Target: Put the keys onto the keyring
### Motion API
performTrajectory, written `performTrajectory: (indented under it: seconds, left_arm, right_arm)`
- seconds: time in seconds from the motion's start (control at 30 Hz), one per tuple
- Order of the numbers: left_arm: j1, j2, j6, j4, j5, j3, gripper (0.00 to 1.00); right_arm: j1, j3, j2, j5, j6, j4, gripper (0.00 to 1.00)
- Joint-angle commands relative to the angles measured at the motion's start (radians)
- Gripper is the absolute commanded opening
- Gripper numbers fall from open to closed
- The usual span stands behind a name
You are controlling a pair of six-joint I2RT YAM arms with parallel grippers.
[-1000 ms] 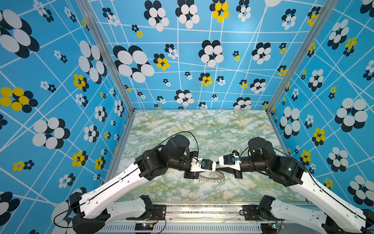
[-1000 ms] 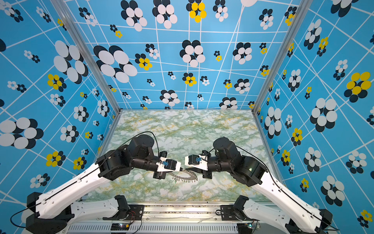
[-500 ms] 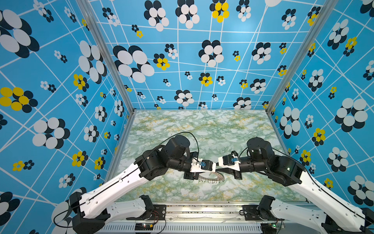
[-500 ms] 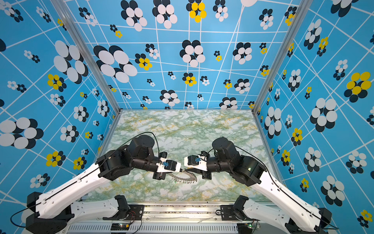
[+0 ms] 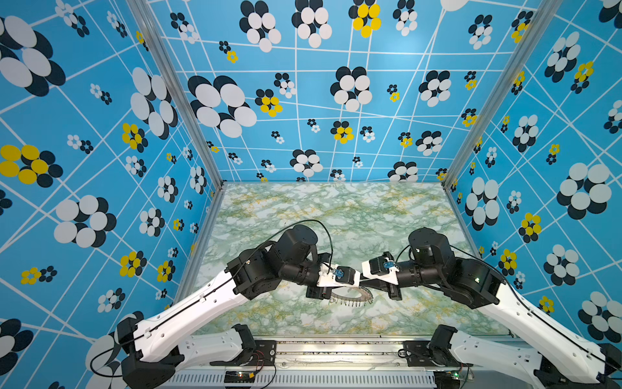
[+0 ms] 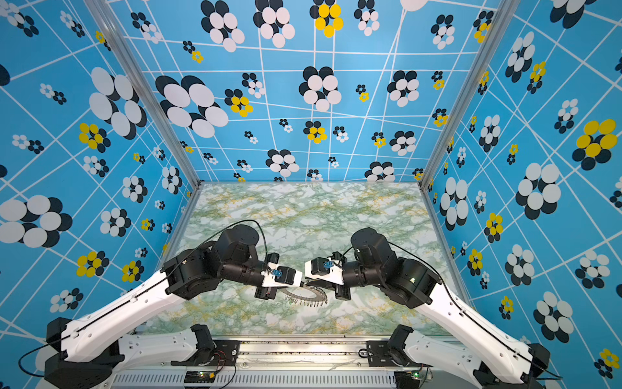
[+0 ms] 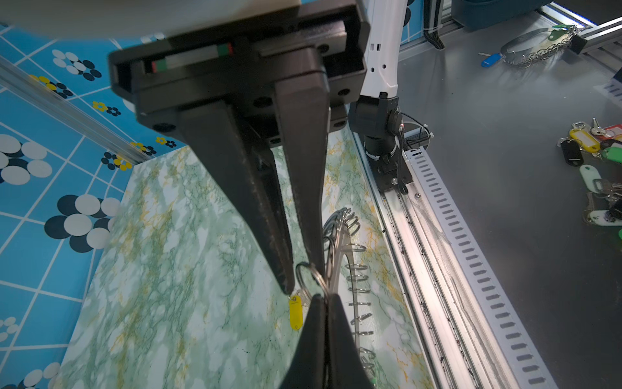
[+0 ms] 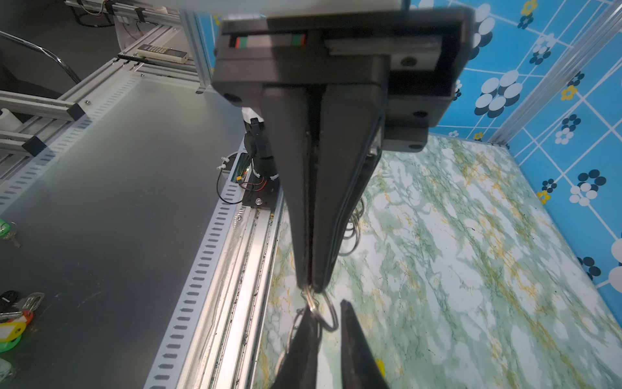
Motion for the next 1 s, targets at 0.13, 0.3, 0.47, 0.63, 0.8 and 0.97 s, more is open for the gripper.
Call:
performTrajectory:
  seconds: [0.13, 0.3, 0.47, 0.63, 0.8, 0.97]
  left_arm:
    - [0.006, -0.008, 0.005, 0.032, -0.032, 0.006, 0.0]
    - [0.023, -0.057, -0.069, 0.113, -0.131, -0.087, 0.08]
    - [0.031, -0.119, -0.158, 0.219, -0.205, -0.156, 0.42]
    - [0.031, -0.149, -0.205, 0.267, -0.169, -0.163, 0.48]
    - [0.028, -0.139, -0.231, 0.288, -0.088, -0.142, 0.45]
    - [0.022, -0.125, -0.24, 0.308, -0.062, -0.142, 0.38]
  right_arm:
    - [0.01, 0.022, -0.004, 0.006, 0.018, -0.006, 0.0]
    - [0.01, 0.011, -0.047, 0.075, 0.042, 0.022, 0.0]
    - [0.01, -0.005, -0.054, 0.101, 0.083, 0.048, 0.0]
    - [0.01, -0.048, -0.078, 0.102, 0.125, 0.131, 0.0]
    - [0.009, -0.073, -0.088, 0.119, 0.157, 0.19, 0.0]
    - [0.0, -0.125, -0.124, 0.133, 0.219, 0.3, 0.0]
